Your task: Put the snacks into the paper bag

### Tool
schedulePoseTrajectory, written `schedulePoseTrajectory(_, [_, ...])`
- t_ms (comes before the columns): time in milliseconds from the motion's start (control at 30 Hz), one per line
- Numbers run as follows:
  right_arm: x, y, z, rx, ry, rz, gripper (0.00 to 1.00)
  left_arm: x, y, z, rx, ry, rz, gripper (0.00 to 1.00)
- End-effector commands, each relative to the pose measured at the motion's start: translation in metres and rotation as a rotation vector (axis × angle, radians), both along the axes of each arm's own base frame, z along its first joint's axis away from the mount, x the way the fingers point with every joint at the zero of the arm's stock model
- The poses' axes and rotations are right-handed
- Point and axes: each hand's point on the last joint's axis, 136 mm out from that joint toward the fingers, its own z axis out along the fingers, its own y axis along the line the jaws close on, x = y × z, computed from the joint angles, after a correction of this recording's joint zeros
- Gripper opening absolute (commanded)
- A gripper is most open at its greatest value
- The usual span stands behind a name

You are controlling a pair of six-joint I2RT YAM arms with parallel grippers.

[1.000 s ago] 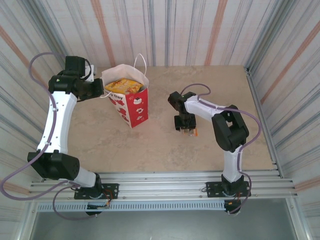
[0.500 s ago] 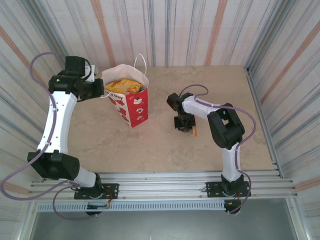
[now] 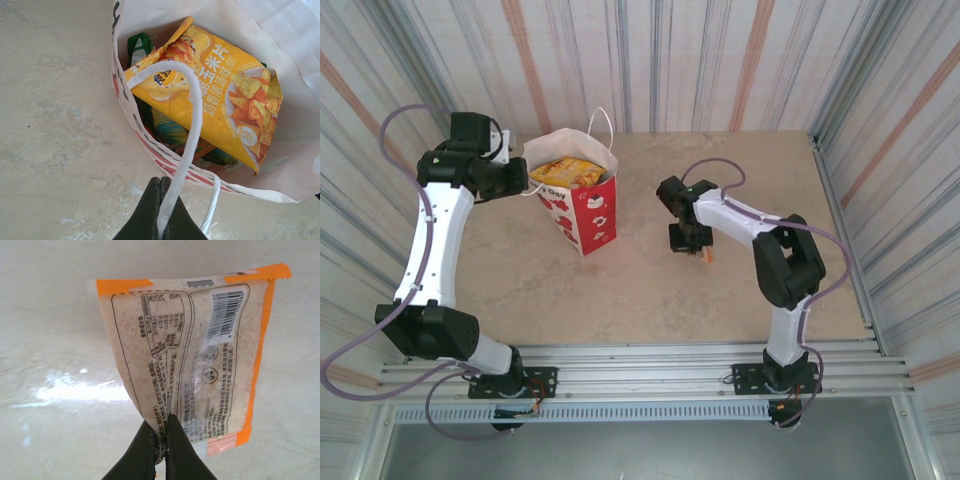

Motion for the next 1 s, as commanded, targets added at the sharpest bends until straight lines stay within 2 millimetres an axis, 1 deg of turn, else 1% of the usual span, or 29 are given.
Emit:
schedulePoseTrajectory(0, [0.014,0.005,0.058,0.055,-0.145,0.016,0.00,-0.010,-0.001,0.001,-0.003,0.014,-0.021,0.00])
schedulePoseTrajectory(133, [0.026,0.018,0.116,0.114,-0.292,0.047,0.00,-0.010,-0.002,0.005,-0.004,0.005,-0.022,0.00])
schedulePoseTrajectory(233, [0.034,0.033,0.162,0.176,-0.412,0.080,0.00,-0.009,-0.002,0.005,-0.004,0.003,-0.024,0.00])
schedulePoseTrajectory(367, [0.042,0.059,0.233,0.238,-0.614,0.165,0.00,-0.009,-0.004,0.007,-0.006,0.000,-0.028,0.00])
schedulePoseTrajectory(400, [0.043,0.065,0.248,0.250,-0.658,0.184,0.00,-0.008,-0.004,0.007,-0.006,-0.001,-0.029,0.00])
schedulePoseTrajectory(433, [0.043,0.073,0.271,0.275,-0.722,0.207,0.00,-0.008,-0.004,0.008,-0.006,-0.002,-0.030,0.00])
schedulePoseTrajectory(467, [0.043,0.081,0.288,0.297,-0.773,0.233,0.00,-0.008,-0.005,0.009,-0.006,-0.004,-0.031,0.00])
schedulePoseTrajectory(567, [0.039,0.105,0.329,0.361,-0.904,0.309,0.00,-0.007,-0.006,0.010,-0.005,-0.006,-0.034,0.00])
schedulePoseTrajectory(667, [0.033,0.129,0.355,0.420,-0.993,0.385,0.00,-0.007,-0.006,0.012,-0.003,-0.008,-0.037,0.00])
schedulePoseTrajectory(767, [0.031,0.150,0.366,0.449,-1.029,0.447,0.00,-0.007,-0.007,0.014,-0.002,-0.010,-0.040,0.00])
schedulePoseTrajectory(800, [0.031,0.156,0.366,0.456,-1.032,0.464,0.00,-0.007,-0.007,0.014,-0.002,-0.009,-0.042,0.00])
schedulePoseTrajectory(900, [0.033,0.180,0.358,0.481,-1.000,0.525,0.00,-0.007,-0.007,0.016,0.000,-0.014,-0.045,0.00])
schedulePoseTrajectory(967, [0.035,0.196,0.348,0.490,-0.962,0.558,0.00,-0.007,-0.007,0.017,0.005,-0.018,-0.047,0.00])
